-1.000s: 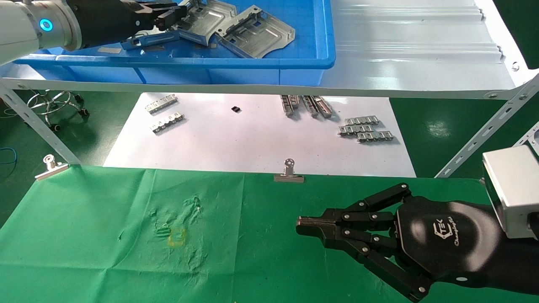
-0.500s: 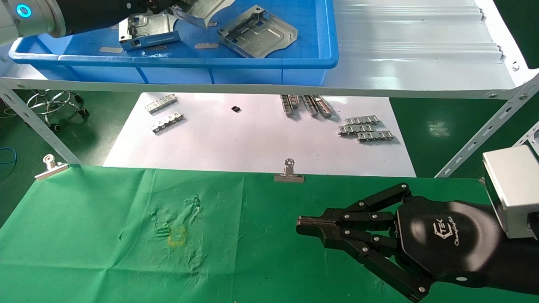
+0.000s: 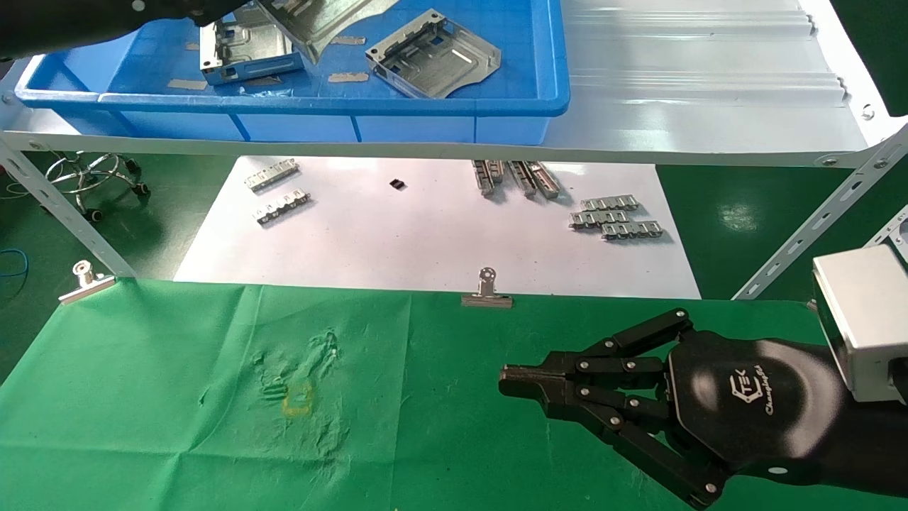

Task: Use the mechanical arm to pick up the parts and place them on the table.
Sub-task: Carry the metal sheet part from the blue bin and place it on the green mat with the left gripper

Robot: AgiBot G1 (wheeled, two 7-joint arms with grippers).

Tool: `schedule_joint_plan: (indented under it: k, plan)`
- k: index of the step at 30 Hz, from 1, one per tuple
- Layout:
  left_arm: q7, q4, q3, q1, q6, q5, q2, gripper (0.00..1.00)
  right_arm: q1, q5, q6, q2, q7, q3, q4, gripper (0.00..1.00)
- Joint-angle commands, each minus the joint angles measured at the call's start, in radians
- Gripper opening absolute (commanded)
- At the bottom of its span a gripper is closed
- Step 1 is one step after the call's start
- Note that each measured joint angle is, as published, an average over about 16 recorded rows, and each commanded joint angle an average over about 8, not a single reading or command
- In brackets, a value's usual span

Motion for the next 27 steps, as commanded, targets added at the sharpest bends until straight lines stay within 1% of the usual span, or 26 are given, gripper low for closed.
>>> schedule_joint_plan:
  k: [1,4,6,10,14,18,22,27]
  plan:
    - [0.032,-0.007,-0.008,0.007,0.084,-0.014,-0.028,0.00,0.000,0.000,0.000,0.000,0.000,0.000,0.000,0.00]
    - [0.076,-0.019,-0.007,0.020,0.168,-0.019,-0.065,0.00,0.000,0.000,0.000,0.000,0.000,0.000,0.000,0.00]
    - [0.105,-0.035,-0.003,0.032,0.200,-0.019,-0.090,0.00,0.000,0.000,0.000,0.000,0.000,0.000,0.000,0.00]
    - [0.160,-0.106,0.020,0.072,0.220,-0.021,-0.146,0.00,0.000,0.000,0.000,0.000,0.000,0.000,0.000,0.00]
    - [0.202,-0.234,0.059,0.142,0.229,-0.057,-0.214,0.00,0.000,0.000,0.000,0.000,0.000,0.000,0.000,0.00]
    - [0.220,-0.400,0.120,0.235,0.230,-0.140,-0.296,0.00,0.000,0.000,0.000,0.000,0.000,0.000,0.000,0.00]
    - [0.239,-0.553,0.201,0.320,0.226,-0.219,-0.375,0.00,0.000,0.000,0.000,0.000,0.000,0.000,0.000,0.00]
    - [0.289,-0.658,0.310,0.383,0.218,-0.241,-0.432,0.00,0.000,0.000,0.000,0.000,0.000,-0.001,0.000,0.00]
